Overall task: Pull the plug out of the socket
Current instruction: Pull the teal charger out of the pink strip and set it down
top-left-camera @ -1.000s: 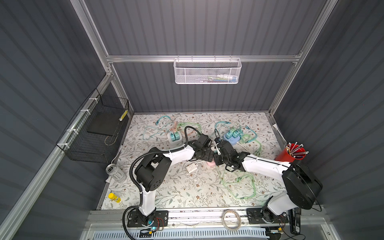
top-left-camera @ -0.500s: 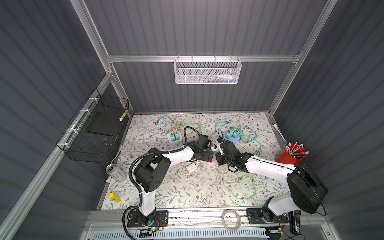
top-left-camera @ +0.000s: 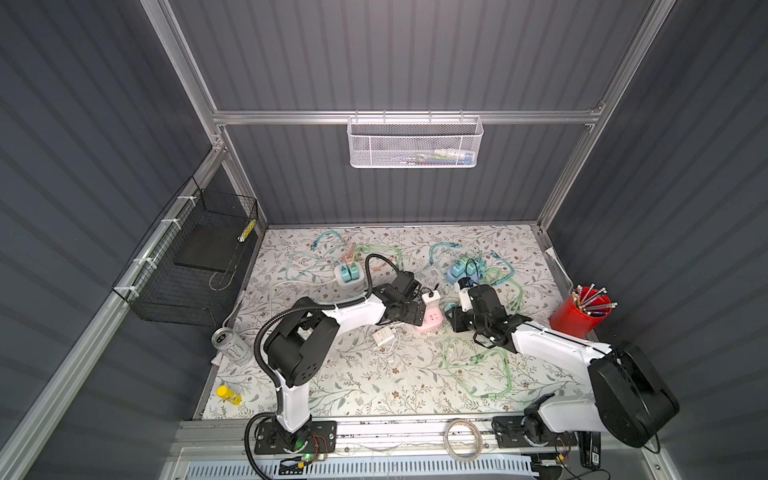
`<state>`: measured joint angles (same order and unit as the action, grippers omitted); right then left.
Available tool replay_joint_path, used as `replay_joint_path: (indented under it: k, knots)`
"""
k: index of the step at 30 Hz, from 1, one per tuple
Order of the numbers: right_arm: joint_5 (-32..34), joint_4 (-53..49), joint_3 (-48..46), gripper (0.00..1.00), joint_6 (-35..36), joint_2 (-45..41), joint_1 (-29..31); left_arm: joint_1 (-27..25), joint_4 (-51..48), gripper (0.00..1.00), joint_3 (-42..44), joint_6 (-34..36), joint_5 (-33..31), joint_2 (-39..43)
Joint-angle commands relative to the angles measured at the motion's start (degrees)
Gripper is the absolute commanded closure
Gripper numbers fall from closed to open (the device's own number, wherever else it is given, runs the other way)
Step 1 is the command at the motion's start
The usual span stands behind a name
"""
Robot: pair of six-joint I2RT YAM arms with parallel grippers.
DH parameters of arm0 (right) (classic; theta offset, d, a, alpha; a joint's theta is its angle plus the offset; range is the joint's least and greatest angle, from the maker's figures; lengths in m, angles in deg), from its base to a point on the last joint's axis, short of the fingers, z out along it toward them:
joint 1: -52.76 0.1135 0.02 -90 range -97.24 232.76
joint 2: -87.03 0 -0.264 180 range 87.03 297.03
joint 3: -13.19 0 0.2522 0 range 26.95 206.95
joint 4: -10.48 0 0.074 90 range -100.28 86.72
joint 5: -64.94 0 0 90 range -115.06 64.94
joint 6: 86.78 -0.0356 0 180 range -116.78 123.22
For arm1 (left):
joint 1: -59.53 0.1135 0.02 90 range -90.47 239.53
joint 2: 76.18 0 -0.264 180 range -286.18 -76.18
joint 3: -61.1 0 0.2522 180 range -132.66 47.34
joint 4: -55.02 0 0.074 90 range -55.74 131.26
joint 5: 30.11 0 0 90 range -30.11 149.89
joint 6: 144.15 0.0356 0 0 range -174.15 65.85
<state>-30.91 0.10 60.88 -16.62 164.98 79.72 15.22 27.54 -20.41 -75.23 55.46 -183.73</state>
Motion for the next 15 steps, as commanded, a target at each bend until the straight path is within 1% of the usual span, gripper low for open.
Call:
replay_joint_path:
  k: [1,6,15]
  knots:
    - [-5.3,2.2,-1.0,0.96,-1.9,0.1,-1.5,-0.1,-6.5,0.01,2.9,1.6,-2.0,-0.5]
    - [-7.8,3.9,-2.2,0.96,-3.8,1.3,-3.3,0.0,-2.5,0.01,5.0,1.8,0.0,1.5]
    - [-10.1,4.3,-3.2,0.95,-6.7,4.3,-6.2,-0.1,-1.2,0.01,6.2,2.4,-0.4,3.5]
